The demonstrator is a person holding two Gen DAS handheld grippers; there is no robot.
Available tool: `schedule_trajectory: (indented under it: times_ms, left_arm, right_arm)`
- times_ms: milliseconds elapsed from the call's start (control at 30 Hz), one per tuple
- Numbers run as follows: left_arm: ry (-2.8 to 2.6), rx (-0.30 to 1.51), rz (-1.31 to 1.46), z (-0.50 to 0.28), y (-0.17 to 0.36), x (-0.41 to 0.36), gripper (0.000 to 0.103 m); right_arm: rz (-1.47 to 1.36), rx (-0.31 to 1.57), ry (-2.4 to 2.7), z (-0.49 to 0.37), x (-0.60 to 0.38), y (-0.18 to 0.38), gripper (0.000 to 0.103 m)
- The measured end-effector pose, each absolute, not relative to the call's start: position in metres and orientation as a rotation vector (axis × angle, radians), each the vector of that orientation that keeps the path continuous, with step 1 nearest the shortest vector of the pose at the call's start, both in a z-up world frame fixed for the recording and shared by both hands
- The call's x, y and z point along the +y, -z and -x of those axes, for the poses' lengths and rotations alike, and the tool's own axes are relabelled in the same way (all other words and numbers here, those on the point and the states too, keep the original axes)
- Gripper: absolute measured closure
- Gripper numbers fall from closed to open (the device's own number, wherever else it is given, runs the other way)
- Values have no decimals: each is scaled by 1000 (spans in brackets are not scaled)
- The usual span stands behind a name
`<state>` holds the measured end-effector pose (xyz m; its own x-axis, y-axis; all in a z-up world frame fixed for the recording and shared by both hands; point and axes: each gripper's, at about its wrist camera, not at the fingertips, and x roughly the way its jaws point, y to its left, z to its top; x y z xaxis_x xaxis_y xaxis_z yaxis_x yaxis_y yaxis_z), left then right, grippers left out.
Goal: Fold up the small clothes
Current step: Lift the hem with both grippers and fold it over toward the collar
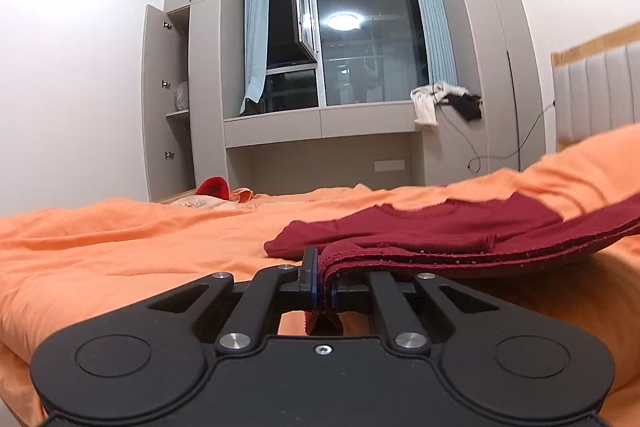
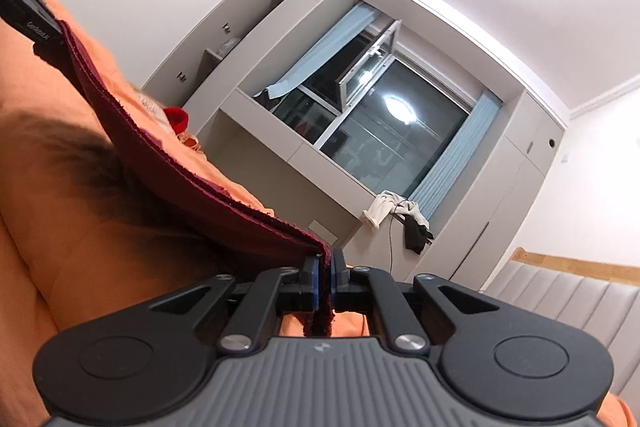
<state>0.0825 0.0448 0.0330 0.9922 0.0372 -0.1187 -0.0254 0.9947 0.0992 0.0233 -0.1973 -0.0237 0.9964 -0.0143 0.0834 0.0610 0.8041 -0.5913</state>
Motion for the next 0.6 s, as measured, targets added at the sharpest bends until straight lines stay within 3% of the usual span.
schedule_trajectory:
  times_ms: [400, 600]
  left_arm:
    - [101, -68, -135, 36, -111, 44, 98]
    - [155, -90, -125, 52, -142, 38, 97]
  right_arm:
    - [553, -312, 64, 103, -217, -28, 98]
    - [486, -359, 51, 101, -223, -50, 98]
